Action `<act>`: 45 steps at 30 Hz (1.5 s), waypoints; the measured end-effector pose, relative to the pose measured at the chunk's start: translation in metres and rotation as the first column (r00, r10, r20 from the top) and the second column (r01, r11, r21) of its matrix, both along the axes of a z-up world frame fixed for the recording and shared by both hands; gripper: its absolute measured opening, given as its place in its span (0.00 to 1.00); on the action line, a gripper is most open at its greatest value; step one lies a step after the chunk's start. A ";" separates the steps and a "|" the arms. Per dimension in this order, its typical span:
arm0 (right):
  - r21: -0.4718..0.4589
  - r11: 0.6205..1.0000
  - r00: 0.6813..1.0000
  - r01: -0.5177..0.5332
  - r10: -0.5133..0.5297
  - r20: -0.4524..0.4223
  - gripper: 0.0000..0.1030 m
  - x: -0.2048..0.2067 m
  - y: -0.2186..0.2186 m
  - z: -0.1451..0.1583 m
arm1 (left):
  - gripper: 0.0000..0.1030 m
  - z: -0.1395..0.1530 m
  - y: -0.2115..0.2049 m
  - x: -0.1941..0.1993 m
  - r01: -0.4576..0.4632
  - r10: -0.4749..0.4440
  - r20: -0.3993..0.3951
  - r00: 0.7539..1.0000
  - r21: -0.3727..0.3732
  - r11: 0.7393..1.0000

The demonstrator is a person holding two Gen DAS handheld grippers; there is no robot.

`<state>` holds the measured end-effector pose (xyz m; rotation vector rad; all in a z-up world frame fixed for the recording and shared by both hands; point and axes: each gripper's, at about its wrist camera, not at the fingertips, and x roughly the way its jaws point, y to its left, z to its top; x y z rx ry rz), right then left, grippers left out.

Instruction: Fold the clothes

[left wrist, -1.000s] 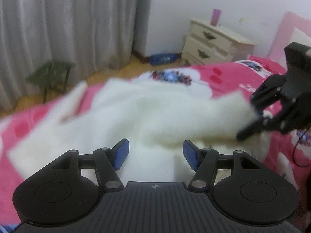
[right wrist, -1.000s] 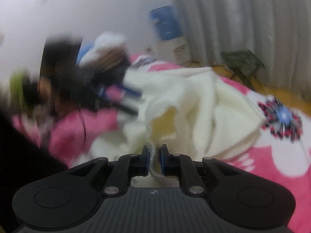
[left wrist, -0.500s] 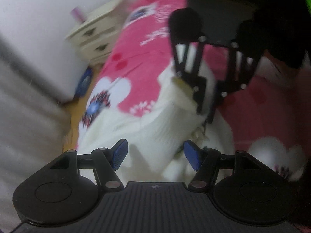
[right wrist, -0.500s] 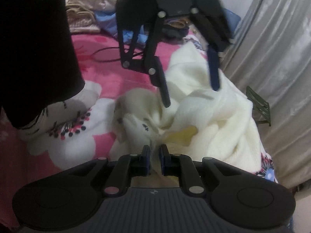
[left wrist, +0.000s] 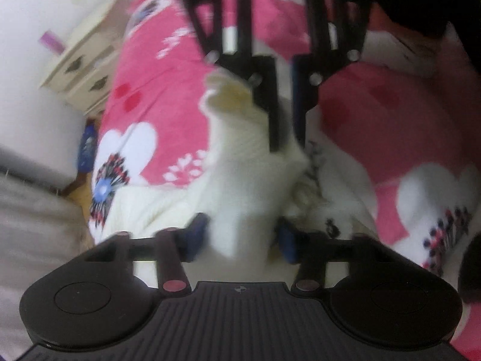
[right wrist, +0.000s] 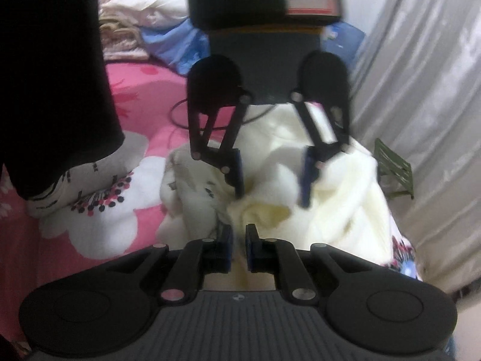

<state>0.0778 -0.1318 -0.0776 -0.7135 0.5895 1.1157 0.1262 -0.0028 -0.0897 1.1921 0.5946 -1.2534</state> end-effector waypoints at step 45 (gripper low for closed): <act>0.124 0.976 0.916 0.180 -0.120 -0.383 0.32 0.064 -0.021 -0.035 | 0.32 0.038 0.087 -0.059 -0.485 0.513 -0.013 0.858 -0.351 0.801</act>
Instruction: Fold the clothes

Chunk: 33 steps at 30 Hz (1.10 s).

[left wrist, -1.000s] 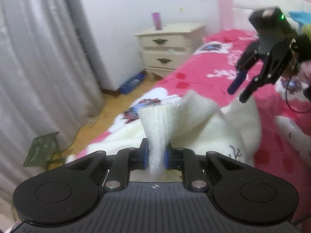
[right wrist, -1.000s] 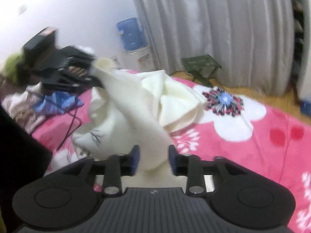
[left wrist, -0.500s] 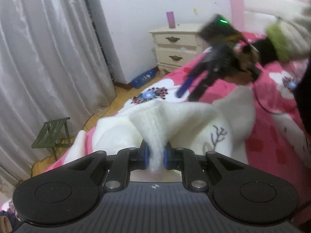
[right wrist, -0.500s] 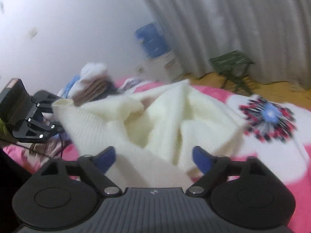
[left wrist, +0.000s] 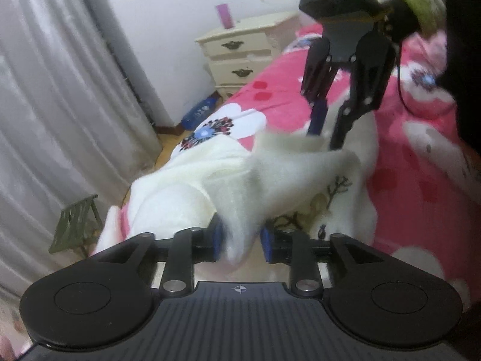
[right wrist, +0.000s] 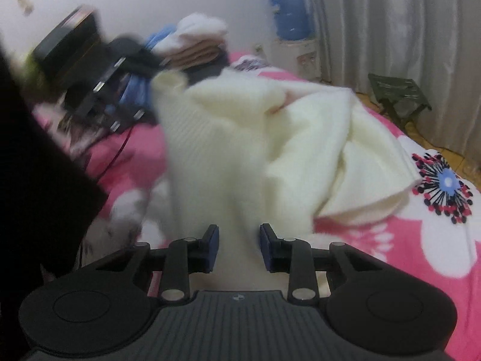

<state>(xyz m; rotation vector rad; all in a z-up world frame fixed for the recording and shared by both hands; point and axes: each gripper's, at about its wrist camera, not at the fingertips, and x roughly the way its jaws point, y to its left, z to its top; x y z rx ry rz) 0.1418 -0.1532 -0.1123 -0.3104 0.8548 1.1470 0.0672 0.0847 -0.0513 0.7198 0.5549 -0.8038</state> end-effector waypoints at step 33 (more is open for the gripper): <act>0.276 0.883 0.736 0.380 -0.470 0.488 0.10 -0.041 0.009 0.164 | 0.10 0.129 -0.012 -0.006 -0.329 0.366 0.506 0.781 -0.165 0.930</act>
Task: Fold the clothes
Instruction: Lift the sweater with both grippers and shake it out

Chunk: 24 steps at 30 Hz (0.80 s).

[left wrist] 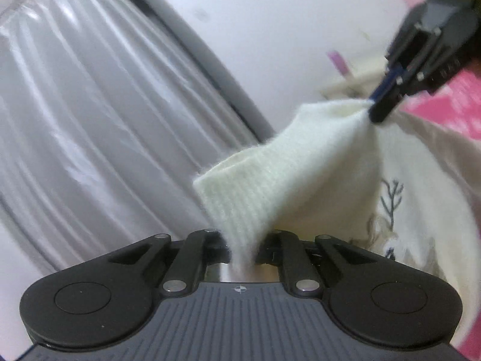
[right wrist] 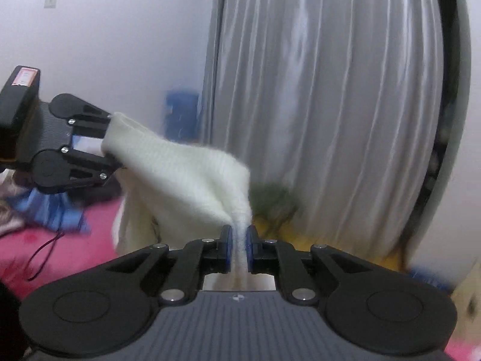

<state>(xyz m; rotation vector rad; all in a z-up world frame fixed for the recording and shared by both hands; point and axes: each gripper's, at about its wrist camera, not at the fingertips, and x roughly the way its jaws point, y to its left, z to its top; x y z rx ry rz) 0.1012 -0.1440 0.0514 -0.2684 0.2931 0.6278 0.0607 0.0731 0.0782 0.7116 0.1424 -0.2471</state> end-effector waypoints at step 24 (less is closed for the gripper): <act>0.030 0.996 0.733 0.082 -0.081 0.675 0.10 -0.221 -0.027 0.262 | 0.10 0.299 -0.043 -0.192 0.144 -0.137 0.468 0.873 0.022 0.989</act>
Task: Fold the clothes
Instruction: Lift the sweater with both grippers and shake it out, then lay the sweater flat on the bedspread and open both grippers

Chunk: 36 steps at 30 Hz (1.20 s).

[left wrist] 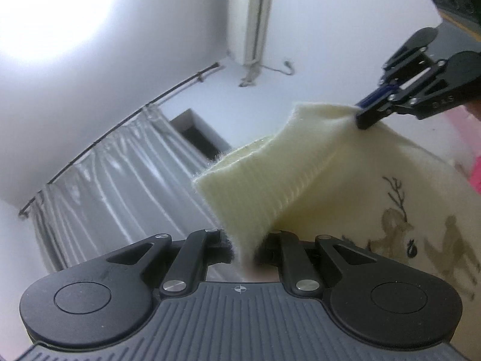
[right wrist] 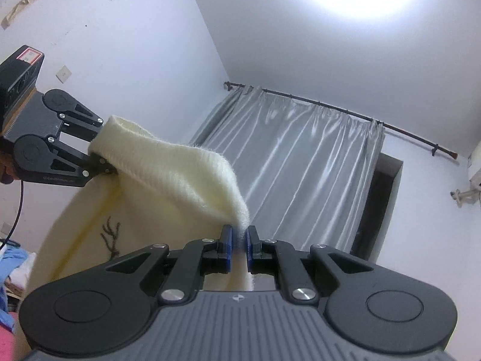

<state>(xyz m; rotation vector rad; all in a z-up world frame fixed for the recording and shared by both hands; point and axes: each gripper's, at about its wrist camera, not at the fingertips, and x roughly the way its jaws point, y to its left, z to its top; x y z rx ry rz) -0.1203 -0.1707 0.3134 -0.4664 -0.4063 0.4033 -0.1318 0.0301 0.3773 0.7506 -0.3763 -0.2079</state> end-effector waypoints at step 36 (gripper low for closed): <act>-0.260 0.936 0.307 0.237 -0.326 -0.894 0.00 0.505 -0.026 -0.457 | 0.14 -0.491 -0.050 0.493 -0.068 0.084 -0.951 0.298 0.066 0.995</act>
